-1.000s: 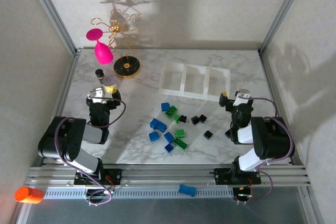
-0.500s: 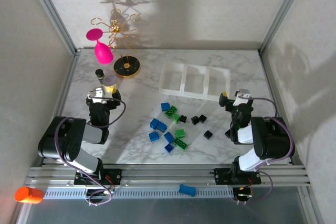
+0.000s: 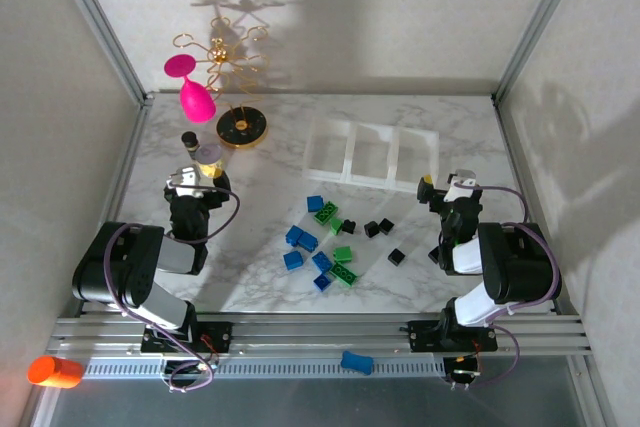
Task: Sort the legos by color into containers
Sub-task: Pick up the lego from the center of the table.
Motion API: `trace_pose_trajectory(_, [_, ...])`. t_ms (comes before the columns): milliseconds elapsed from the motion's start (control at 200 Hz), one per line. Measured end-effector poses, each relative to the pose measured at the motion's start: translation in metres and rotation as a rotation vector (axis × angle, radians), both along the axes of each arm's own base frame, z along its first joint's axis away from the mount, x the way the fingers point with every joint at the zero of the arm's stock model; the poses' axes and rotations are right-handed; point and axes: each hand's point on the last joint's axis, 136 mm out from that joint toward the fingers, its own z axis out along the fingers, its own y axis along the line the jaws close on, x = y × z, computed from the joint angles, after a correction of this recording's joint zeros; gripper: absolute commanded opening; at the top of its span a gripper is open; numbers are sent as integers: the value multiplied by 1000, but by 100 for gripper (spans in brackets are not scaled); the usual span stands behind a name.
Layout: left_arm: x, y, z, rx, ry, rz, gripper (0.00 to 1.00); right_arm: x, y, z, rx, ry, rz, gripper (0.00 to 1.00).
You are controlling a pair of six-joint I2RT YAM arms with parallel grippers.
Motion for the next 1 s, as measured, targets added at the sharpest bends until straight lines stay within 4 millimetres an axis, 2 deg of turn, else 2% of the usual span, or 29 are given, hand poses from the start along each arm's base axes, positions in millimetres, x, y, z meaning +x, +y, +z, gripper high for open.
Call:
trace_pose_trajectory(250, [0,-2,0,11,6,-10,99,0,1,0,0,2,6,99])
trace_pose_trajectory(340, [1,-6,3,24,17,-27,100,-1,2,6,-1,-10,11,99])
trace_pose_trajectory(571, [4,-20,38,42,-24,-67,99,-4,-4,39,3,-71,-24,99])
trace_pose_trajectory(766, [-7,-15,65,-8,-68,-31,99,12,-21,73,113,-79,-144,99])
trace_pose_trajectory(876, [-15,-10,82,-67,-110,-2,99,16,-34,76,202,-36,-231,99])
trace_pose_trajectory(996, [-22,-4,96,-138,-146,33,99,11,-37,65,266,33,-267,99])
